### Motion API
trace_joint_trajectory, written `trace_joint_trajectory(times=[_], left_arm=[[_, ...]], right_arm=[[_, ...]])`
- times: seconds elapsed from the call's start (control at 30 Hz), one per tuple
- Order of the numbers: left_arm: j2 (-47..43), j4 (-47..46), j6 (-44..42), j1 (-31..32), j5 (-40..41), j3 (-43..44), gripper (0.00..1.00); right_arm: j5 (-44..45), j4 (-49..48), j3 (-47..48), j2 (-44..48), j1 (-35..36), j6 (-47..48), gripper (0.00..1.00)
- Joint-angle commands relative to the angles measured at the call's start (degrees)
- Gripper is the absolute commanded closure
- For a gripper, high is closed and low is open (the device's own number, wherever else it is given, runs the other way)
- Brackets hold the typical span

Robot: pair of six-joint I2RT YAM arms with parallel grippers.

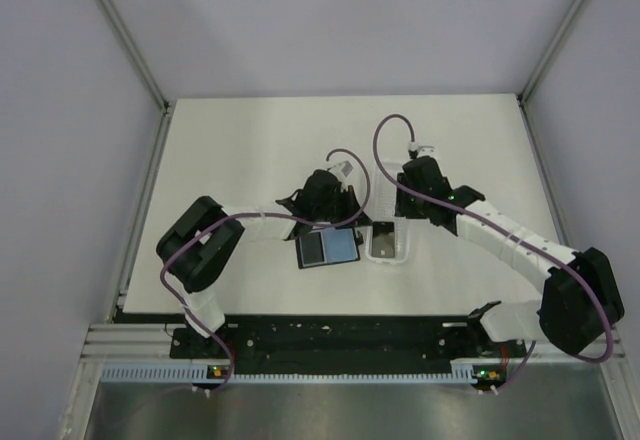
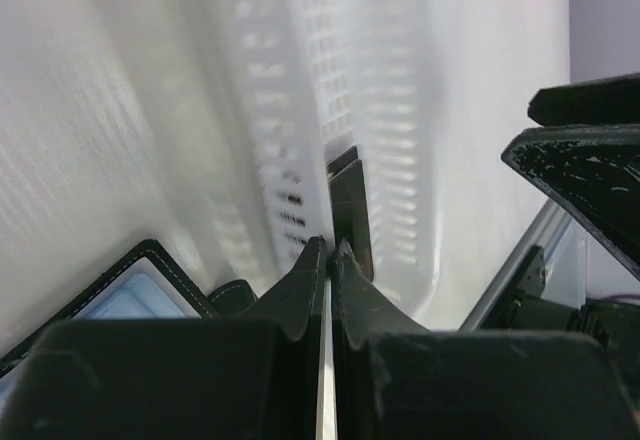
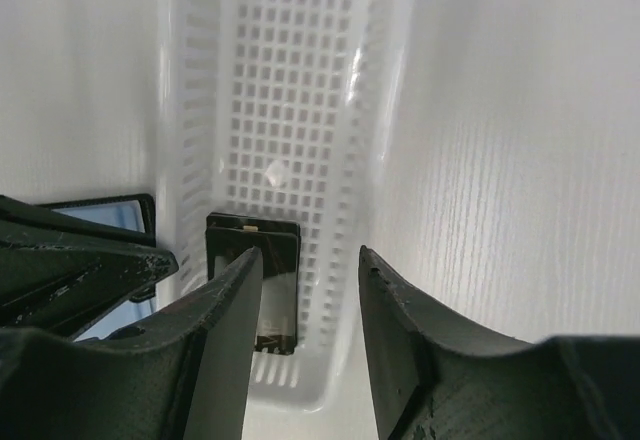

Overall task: Put the credit cards into the card holder
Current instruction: Adjust the storage box at the center of the board.

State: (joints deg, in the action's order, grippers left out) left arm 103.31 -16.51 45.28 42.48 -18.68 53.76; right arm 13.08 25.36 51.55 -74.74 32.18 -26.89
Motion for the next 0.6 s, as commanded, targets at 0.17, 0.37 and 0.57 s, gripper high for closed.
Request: trace_joint_trajectory(times=[0.17, 0.37, 0.57], left_arm=[[-2.41, 2.1, -0.54, 0.76, 5.23, 0.3, 1.0], [-2.41, 2.27, -0.54, 0.76, 5.14, 0.21, 1.0], [-2.58, 2.1, -0.19, 0.76, 4.79, 0.38, 1.0]], right_arm=[[8.18, 2.32, 3.56, 1.79, 1.04, -1.5, 0.49], [-3.39, 0.04, 3.91, 1.97, 1.04, -0.88, 0.59], [-12.11, -4.71, 1.71, -0.58, 1.48, -3.07, 0.64]])
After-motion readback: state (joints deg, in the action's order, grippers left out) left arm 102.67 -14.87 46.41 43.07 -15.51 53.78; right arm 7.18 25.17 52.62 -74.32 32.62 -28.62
